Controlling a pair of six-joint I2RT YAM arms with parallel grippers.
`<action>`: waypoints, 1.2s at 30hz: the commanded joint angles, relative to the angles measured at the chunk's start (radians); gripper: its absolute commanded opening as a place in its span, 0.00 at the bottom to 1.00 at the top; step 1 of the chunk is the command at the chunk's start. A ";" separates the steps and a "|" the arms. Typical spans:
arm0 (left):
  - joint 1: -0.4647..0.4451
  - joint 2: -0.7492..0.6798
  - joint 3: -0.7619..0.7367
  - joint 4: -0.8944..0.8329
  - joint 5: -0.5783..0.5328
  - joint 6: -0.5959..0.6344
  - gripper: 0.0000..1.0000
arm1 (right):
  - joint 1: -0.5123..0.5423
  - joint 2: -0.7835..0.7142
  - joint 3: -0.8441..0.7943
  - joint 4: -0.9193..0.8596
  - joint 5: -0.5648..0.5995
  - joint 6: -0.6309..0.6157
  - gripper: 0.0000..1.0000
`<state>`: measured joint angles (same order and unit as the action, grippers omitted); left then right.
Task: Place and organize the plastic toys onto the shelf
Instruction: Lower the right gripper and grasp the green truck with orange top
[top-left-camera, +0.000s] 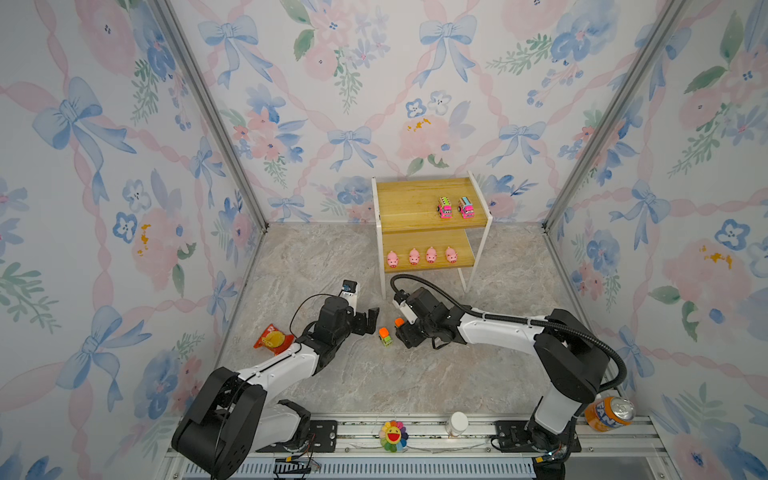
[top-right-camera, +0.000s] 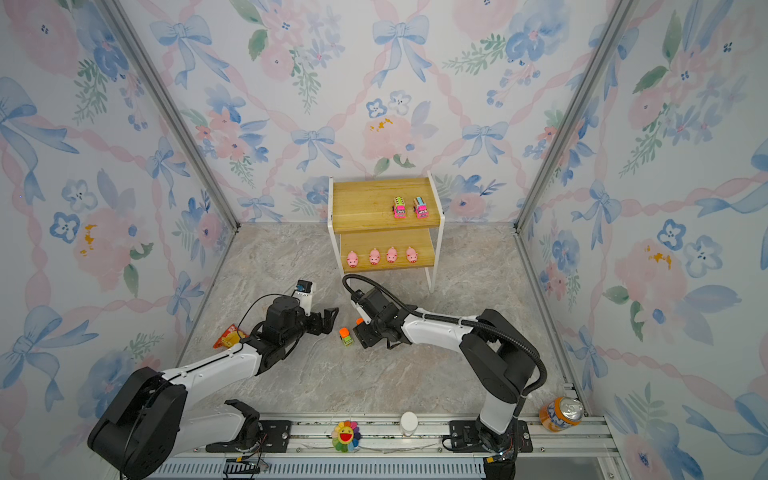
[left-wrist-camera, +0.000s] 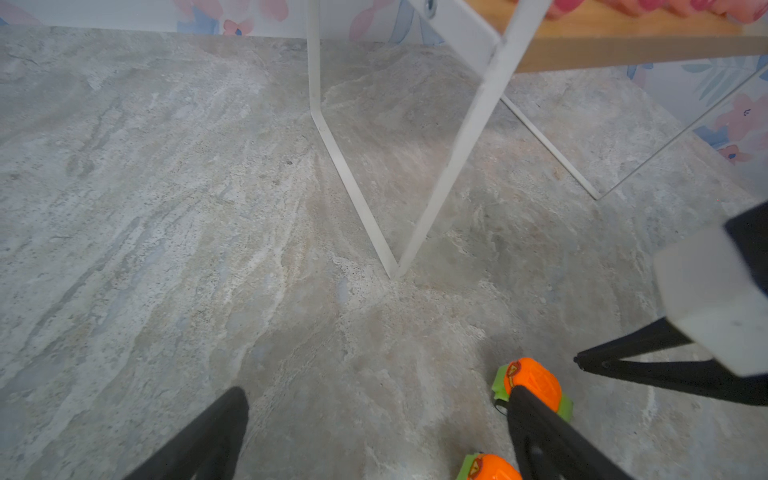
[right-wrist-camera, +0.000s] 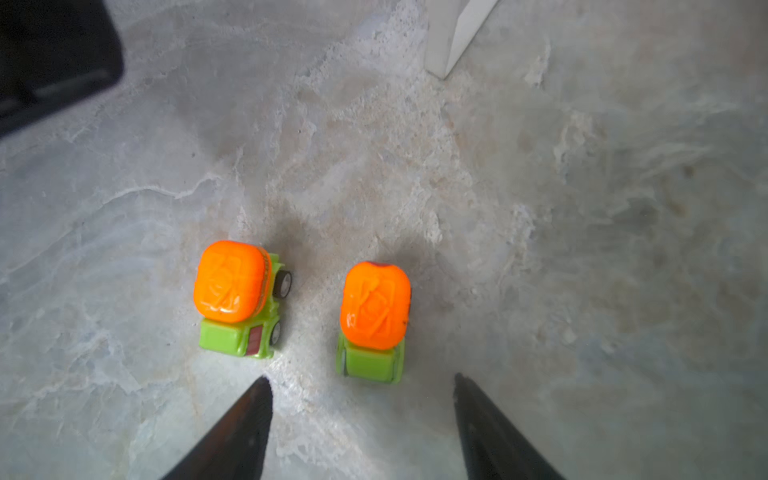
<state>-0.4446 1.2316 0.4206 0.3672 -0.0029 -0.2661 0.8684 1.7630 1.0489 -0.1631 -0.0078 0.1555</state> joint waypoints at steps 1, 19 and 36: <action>0.009 0.006 -0.003 -0.008 -0.009 -0.012 0.98 | -0.013 0.036 0.043 0.027 -0.020 -0.009 0.71; 0.014 0.034 0.009 -0.009 -0.008 -0.007 0.98 | -0.033 0.117 0.109 -0.013 -0.035 0.018 0.59; 0.015 0.036 0.004 -0.009 -0.009 -0.014 0.98 | -0.033 0.117 0.006 0.106 -0.066 0.023 0.56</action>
<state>-0.4377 1.2579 0.4206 0.3641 -0.0029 -0.2665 0.8394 1.8675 1.0767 -0.0914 -0.0605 0.1684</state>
